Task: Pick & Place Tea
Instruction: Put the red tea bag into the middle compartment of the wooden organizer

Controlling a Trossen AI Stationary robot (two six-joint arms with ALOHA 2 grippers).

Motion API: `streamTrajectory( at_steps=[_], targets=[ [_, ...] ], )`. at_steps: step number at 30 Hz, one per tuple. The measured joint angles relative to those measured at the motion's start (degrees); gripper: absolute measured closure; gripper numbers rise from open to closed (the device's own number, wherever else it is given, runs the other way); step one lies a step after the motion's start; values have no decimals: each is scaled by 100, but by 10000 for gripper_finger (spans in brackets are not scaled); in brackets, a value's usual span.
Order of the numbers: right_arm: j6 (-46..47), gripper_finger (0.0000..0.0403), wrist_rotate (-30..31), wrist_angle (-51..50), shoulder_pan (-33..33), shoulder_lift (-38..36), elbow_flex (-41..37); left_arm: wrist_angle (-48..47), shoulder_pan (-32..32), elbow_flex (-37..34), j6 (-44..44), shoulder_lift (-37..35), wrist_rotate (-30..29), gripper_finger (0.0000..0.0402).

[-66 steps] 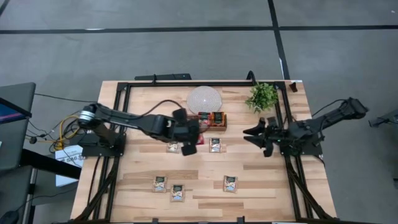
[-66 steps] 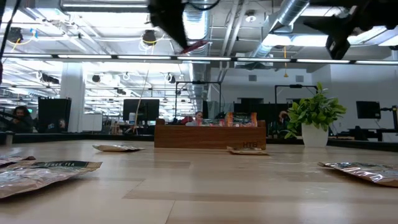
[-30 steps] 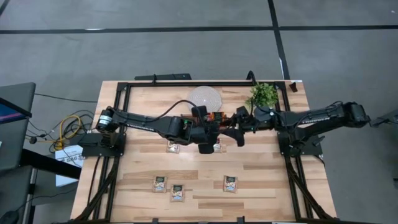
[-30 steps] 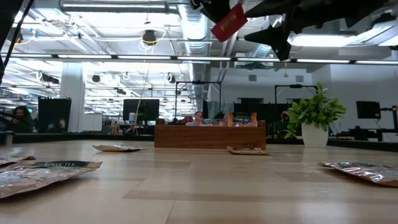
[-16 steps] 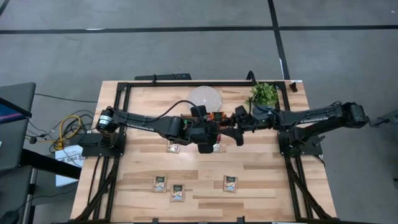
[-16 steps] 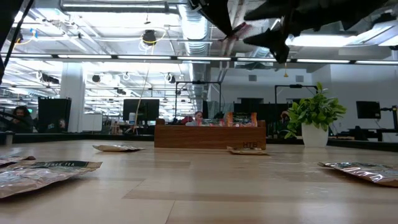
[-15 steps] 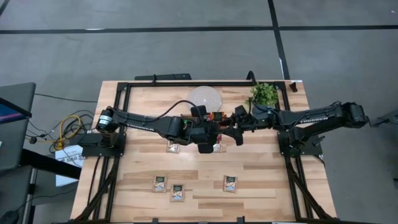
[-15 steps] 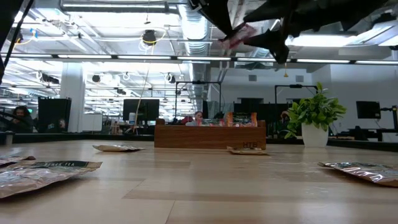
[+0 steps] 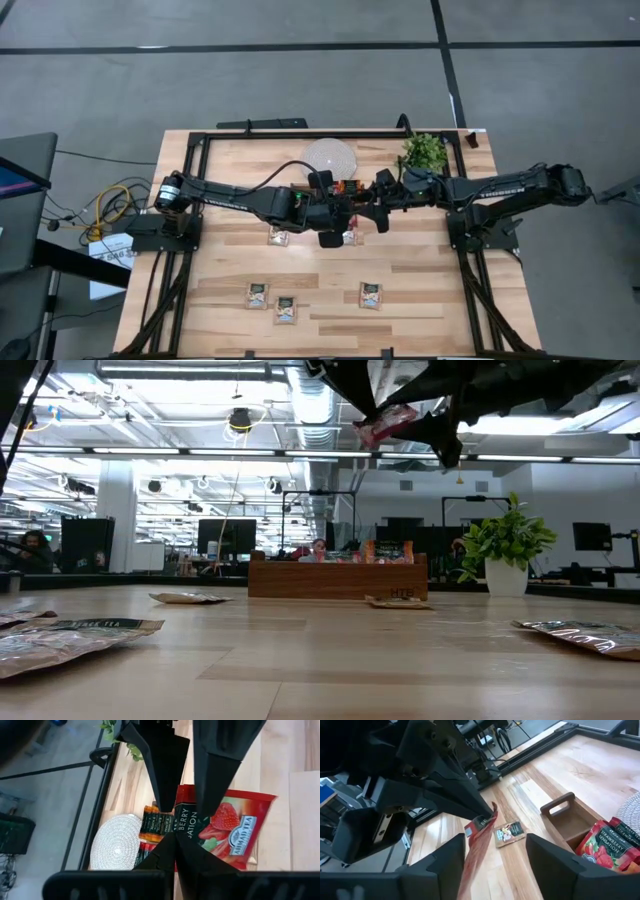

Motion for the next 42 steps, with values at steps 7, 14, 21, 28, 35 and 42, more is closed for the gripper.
streamTrajectory(
  at_steps=[7, 14, 21, 28, 35, 42],
  targets=[
    [2, 274, 2, 0, 0, -1, 0, 117, 0, -1, 0, 0, 38, 401],
    [-48, 385, 0, 0, 0, -2, 0, 123, 2, -1, 0, 0, 127, 401],
    [-148, 401, -2, -2, 2, -2, 0, 125, 2, -1, -38, -2, 347, 401],
    [-145, 402, 19, -2, 1, -2, 0, 123, 2, -1, -164, -4, 293, 398],
    [-48, 402, 198, -11, -8, -2, 0, -18, 0, -1, -168, -7, 78, 365],
    [10, 403, 412, -12, -63, -2, 0, -1011, -19, -1, -320, -22, -617, 307]
  ],
)
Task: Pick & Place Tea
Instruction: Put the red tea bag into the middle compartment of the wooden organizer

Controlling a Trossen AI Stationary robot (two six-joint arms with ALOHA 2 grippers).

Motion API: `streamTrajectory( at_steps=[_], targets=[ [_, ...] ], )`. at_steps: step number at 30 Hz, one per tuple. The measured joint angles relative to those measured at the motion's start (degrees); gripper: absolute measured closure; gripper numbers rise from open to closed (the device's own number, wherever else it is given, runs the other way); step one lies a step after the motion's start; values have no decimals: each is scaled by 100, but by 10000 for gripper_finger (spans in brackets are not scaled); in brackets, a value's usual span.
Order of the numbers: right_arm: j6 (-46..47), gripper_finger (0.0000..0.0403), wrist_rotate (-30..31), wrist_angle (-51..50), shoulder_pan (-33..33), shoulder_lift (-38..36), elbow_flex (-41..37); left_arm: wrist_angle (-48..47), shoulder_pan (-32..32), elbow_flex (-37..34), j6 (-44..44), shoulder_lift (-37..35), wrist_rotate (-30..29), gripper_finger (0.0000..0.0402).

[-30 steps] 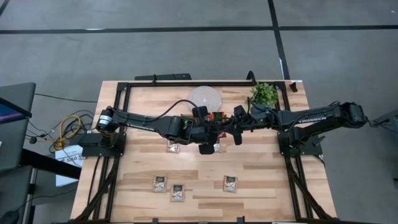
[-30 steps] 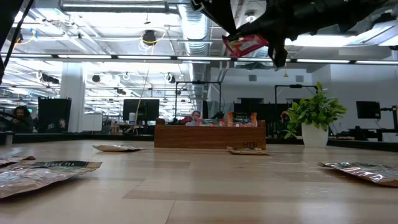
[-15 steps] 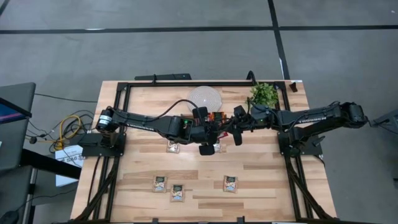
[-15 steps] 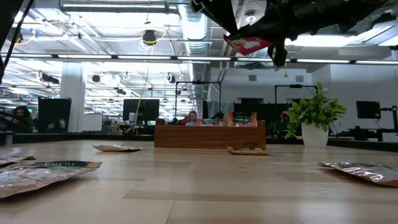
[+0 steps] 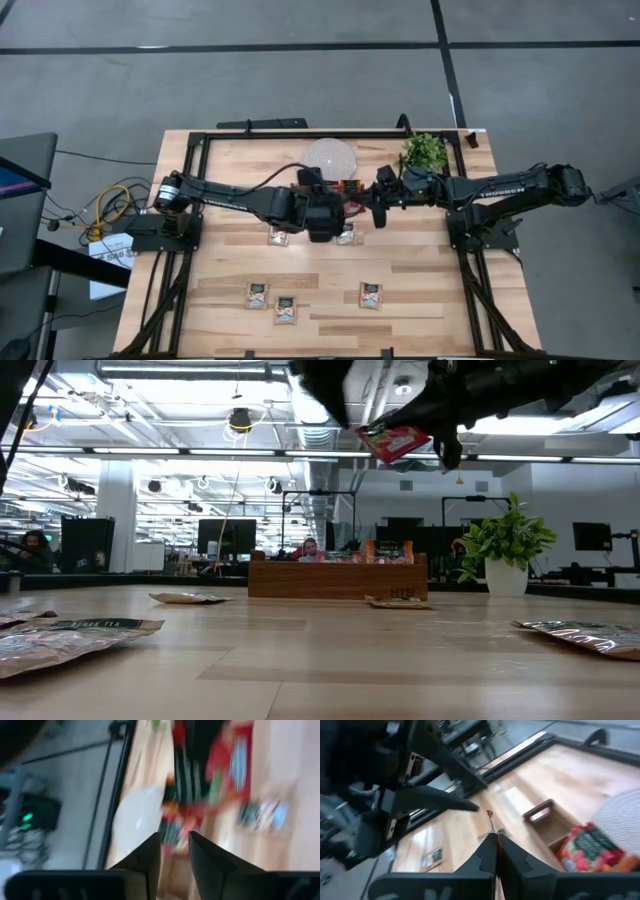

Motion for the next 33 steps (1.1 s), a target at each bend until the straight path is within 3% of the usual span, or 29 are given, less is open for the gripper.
streamTrajectory(
  at_steps=[5, 10, 17, 24, 33],
  targets=[
    [175, 403, 735, 252, 11, 209, -6, -1842, -20, -3, -1116, -29, -187, 282],
    [203, 403, 812, 1410, 10, 1005, -4, -3232, 22, -330, -2867, -69, -650, 278],
    [203, 403, 1152, 2665, -140, 2187, -4, -2886, -164, -2057, -4256, -1252, -635, 278],
    [80, 403, 1295, 3372, -430, 2821, -2, -2294, -569, -3823, -5743, -3170, -246, 278],
    [-505, 403, 1262, 3647, -645, 3233, 4, -698, -1123, -5305, -5559, -5485, -163, 278]
  ],
)
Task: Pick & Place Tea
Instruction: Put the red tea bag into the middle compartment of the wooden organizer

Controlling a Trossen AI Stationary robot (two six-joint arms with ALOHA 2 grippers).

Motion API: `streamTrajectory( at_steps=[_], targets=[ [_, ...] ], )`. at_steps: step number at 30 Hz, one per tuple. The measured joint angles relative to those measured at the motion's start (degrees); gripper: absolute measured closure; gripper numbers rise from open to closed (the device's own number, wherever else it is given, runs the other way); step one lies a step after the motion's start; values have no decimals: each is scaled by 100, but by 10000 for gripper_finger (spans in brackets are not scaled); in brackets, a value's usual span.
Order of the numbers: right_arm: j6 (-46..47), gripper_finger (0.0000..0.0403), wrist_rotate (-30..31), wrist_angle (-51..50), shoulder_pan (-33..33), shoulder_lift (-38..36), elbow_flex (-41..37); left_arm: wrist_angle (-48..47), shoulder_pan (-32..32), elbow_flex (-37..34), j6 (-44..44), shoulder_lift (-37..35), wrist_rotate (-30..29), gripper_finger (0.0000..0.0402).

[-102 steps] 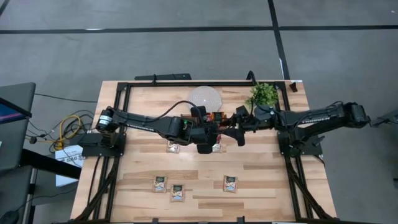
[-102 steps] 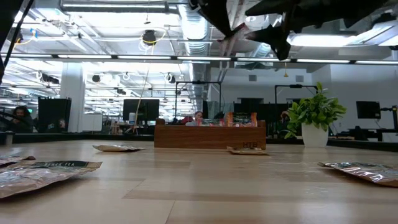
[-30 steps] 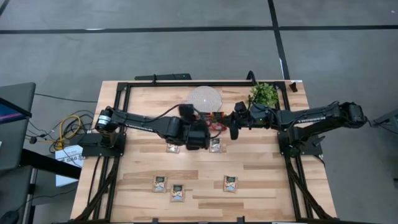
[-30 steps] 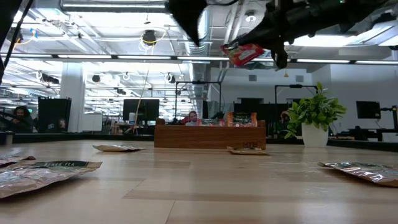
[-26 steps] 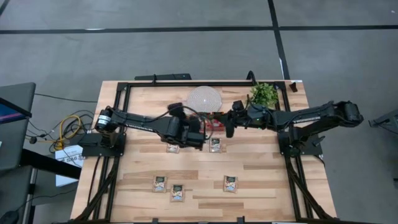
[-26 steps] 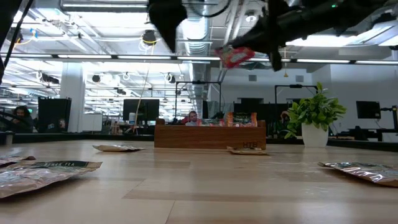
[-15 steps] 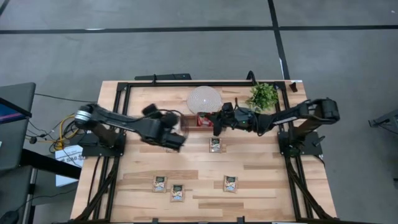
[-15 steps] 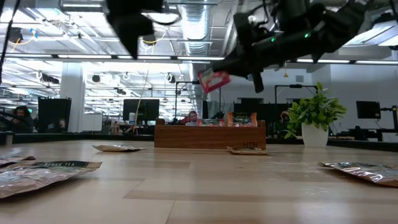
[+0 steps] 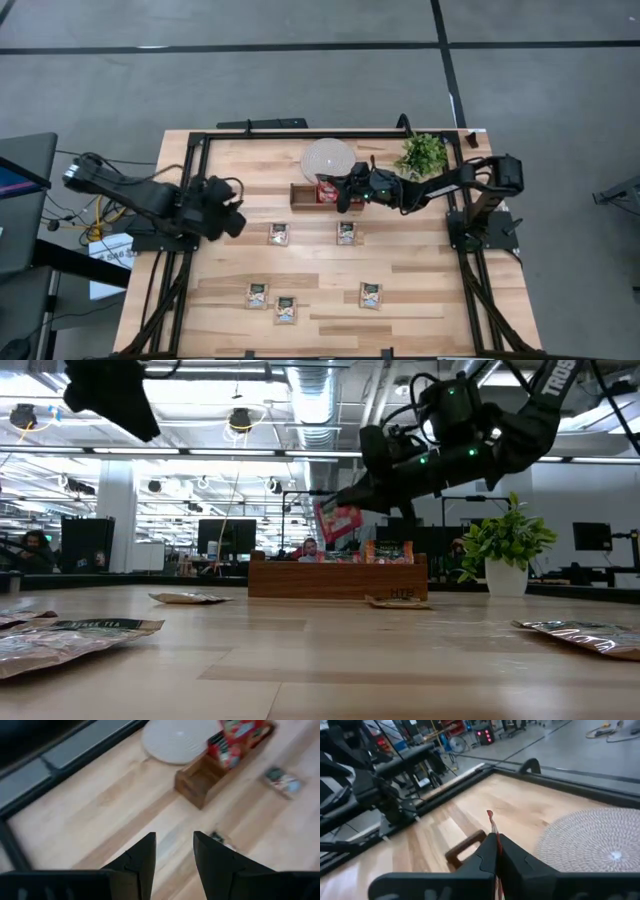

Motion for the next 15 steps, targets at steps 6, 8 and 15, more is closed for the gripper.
streamTrajectory(
  at_steps=[6, 8, 15],
  targets=[
    [2, 403, -10, -47, -54, 211, 50, 831, -75, -735, 344, -1234, -27, 278],
    [0, 403, -19, -43, -25, 316, 150, 1066, -73, -981, 423, -1608, -77, 278],
    [-9, 403, -20, -83, -38, 790, 540, 1418, -73, -1547, 611, -2465, 28, 278]
  ],
)
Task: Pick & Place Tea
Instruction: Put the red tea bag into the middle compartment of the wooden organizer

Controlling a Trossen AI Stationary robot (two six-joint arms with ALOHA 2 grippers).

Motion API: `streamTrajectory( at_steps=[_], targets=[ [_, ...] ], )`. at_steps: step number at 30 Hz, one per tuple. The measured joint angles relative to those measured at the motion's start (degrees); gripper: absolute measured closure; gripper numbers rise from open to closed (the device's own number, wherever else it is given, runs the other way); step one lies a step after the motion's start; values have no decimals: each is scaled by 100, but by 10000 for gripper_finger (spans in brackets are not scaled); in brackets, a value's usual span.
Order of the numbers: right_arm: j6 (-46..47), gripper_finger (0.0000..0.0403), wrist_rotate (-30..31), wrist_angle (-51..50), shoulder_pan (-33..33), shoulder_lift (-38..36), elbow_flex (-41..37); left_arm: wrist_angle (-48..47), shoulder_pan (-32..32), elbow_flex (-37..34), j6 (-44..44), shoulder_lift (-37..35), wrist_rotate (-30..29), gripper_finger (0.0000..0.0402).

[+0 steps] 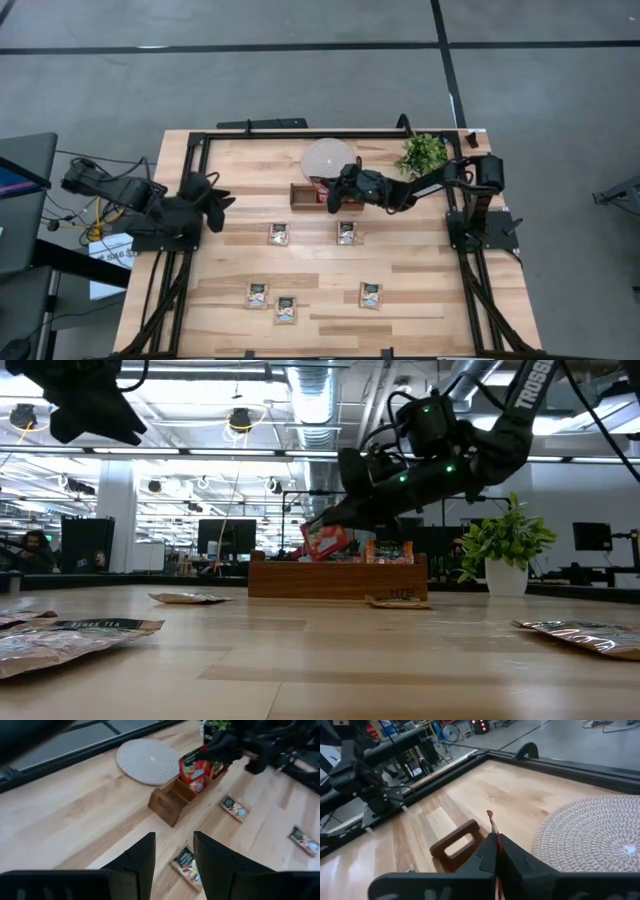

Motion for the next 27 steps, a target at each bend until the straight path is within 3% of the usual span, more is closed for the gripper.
streamTrajectory(
  at_steps=[6, 27],
  targets=[
    [-45, 403, 0, -105, -105, -49, 22, -16, 0, -151, 122, -348, 145, 278],
    [-22, 403, 0, -347, -181, -71, 24, -24, 0, -151, 494, -378, 383, 278]
  ],
)
